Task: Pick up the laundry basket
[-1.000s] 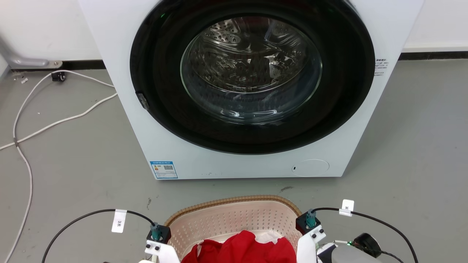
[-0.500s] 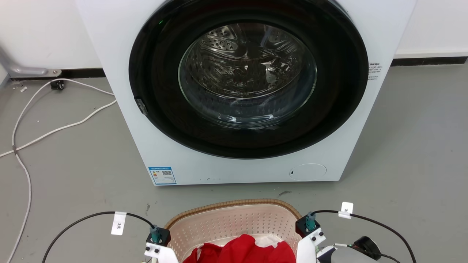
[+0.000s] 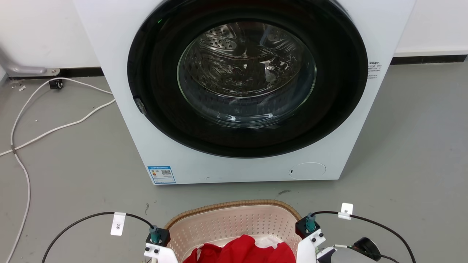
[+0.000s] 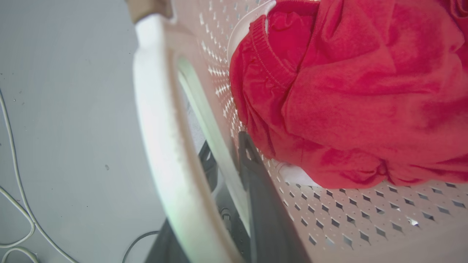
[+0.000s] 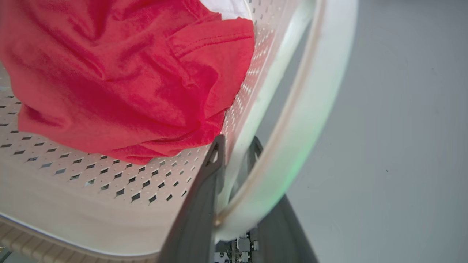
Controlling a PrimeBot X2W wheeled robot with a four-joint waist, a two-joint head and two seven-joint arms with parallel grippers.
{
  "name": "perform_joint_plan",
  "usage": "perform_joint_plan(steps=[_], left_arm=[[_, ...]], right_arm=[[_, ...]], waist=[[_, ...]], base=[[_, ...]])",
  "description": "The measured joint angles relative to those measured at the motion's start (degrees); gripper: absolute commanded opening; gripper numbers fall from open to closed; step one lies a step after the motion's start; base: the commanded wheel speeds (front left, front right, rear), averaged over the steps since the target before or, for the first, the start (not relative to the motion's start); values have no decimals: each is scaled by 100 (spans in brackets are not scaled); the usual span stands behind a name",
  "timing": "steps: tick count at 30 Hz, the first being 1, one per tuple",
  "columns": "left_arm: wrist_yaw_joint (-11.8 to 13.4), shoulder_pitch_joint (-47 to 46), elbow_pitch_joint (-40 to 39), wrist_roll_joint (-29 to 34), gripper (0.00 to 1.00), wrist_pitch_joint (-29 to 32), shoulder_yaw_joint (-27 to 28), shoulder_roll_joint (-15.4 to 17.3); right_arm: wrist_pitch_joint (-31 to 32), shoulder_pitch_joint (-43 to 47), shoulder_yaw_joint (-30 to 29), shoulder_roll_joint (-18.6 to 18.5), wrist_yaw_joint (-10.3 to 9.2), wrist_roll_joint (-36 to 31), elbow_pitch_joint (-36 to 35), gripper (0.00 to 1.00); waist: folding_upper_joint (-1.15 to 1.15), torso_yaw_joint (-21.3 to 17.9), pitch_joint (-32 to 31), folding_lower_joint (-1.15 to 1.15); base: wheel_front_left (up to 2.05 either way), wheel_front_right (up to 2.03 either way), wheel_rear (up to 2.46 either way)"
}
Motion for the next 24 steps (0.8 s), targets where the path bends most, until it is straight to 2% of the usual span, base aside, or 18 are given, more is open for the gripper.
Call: perform_joint_plan(steps=[24], left_arm=[[0, -78, 59, -288, 0, -97, -304, 14]], right_arm=[[-29, -43, 255, 0, 0, 308, 47, 0]], waist=[[0, -18, 27, 0]], base=[[0, 0, 0]])
